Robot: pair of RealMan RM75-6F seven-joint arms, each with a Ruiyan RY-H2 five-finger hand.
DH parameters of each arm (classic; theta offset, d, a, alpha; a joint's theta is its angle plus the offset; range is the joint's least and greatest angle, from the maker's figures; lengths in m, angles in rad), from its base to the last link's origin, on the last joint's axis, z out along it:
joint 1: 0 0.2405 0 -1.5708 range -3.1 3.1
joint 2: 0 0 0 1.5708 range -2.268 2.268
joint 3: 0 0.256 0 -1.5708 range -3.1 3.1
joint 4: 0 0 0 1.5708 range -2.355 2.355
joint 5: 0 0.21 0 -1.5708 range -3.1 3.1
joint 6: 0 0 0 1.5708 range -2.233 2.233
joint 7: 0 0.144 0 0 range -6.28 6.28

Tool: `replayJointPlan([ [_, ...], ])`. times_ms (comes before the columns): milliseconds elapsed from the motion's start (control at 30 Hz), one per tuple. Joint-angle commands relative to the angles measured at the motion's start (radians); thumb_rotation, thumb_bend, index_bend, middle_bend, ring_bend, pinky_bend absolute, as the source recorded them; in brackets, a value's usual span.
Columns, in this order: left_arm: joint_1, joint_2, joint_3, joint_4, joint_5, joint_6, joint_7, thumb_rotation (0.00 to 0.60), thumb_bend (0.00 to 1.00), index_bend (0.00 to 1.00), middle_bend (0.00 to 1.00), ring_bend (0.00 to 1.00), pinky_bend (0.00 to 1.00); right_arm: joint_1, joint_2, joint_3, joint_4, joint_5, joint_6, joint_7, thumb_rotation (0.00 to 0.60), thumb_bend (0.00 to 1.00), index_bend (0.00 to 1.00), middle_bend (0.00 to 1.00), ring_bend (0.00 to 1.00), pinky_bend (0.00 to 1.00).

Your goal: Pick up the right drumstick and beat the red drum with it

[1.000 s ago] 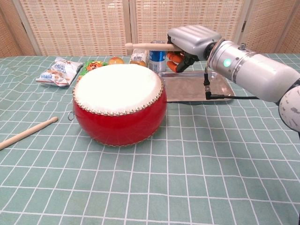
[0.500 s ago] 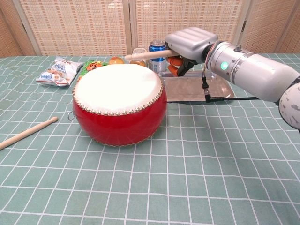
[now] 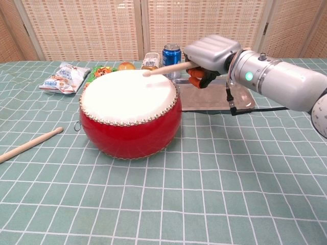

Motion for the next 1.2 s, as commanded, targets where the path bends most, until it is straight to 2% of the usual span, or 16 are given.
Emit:
replayJointPlan([
  [33, 0.002, 0.0, 0.0, 0.002, -0.003, 0.001, -0.001, 0.6, 0.3, 0.12, 0.15, 0.09, 0.11, 0.014, -0.013, -0.028, 0.034, 0.002, -0.023, -0.062, 0.6, 0.53, 0.95, 0.92, 0.95, 1.0],
  [133, 0.004, -0.001, 0.0, 0.005, -0.006, 0.004, 0.001, 0.6, 0.3, 0.12, 0.15, 0.09, 0.11, -0.004, -0.03, 0.02, 0.019, -0.006, 0.039, 0.062, 0.6, 0.53, 0.94, 0.92, 0.95, 1.0],
  [233, 0.005, -0.002, -0.001, 0.005, -0.005, 0.005, 0.004, 0.6, 0.3, 0.12, 0.15, 0.09, 0.11, -0.026, -0.055, 0.079, 0.01, -0.024, 0.116, 0.252, 0.6, 0.53, 0.94, 0.92, 0.96, 1.0],
  [367, 0.002, 0.0, -0.001, 0.0, 0.0, 0.006, 0.008, 0.6, 0.3, 0.12, 0.15, 0.09, 0.11, -0.032, -0.064, 0.104, 0.025, -0.036, 0.143, 0.345, 0.6, 0.53, 0.93, 0.92, 0.97, 1.0],
  [500, 0.0, 0.002, -0.001, -0.004, 0.002, 0.005, 0.013, 0.6, 0.3, 0.12, 0.15, 0.09, 0.11, -0.025, -0.046, 0.087, 0.02, -0.036, 0.113, 0.296, 0.6, 0.53, 0.93, 0.92, 0.97, 1.0],
  [700, 0.001, -0.001, -0.001, -0.004, -0.006, 0.002, 0.018, 0.6, 0.3, 0.12, 0.15, 0.09, 0.11, 0.006, -0.018, 0.02, 0.019, -0.014, 0.008, 0.079, 0.6, 0.53, 0.94, 0.92, 0.97, 1.0],
  [867, 0.005, -0.001, 0.0, -0.001, -0.01, 0.003, 0.014, 0.6, 0.3, 0.12, 0.15, 0.09, 0.11, 0.021, -0.025, -0.009, 0.038, 0.004, -0.02, -0.045, 0.6, 0.53, 0.95, 0.92, 0.97, 1.0],
  [1000, 0.006, -0.001, 0.0, 0.0, -0.01, 0.005, 0.013, 0.6, 0.3, 0.12, 0.15, 0.09, 0.11, 0.019, -0.029, -0.006, 0.037, 0.005, -0.007, -0.052, 0.6, 0.53, 0.96, 0.92, 0.97, 1.0],
  [1033, 0.007, 0.0, 0.001, 0.0, -0.01, 0.006, 0.012, 0.6, 0.3, 0.12, 0.15, 0.09, 0.11, 0.015, -0.028, 0.0, 0.033, 0.003, 0.004, -0.034, 0.6, 0.53, 0.96, 0.92, 0.97, 1.0],
  [1067, 0.008, 0.0, 0.0, 0.001, -0.01, 0.009, 0.011, 0.6, 0.3, 0.12, 0.15, 0.09, 0.11, 0.005, -0.023, 0.03, 0.015, 0.007, 0.034, 0.022, 0.6, 0.53, 0.95, 0.92, 0.97, 1.0],
  [1200, 0.01, -0.001, 0.002, 0.002, -0.001, 0.016, 0.005, 0.6, 0.3, 0.12, 0.15, 0.09, 0.11, -0.021, 0.01, 0.055, -0.004, -0.006, 0.077, 0.118, 0.6, 0.53, 0.92, 0.92, 0.96, 1.0],
])
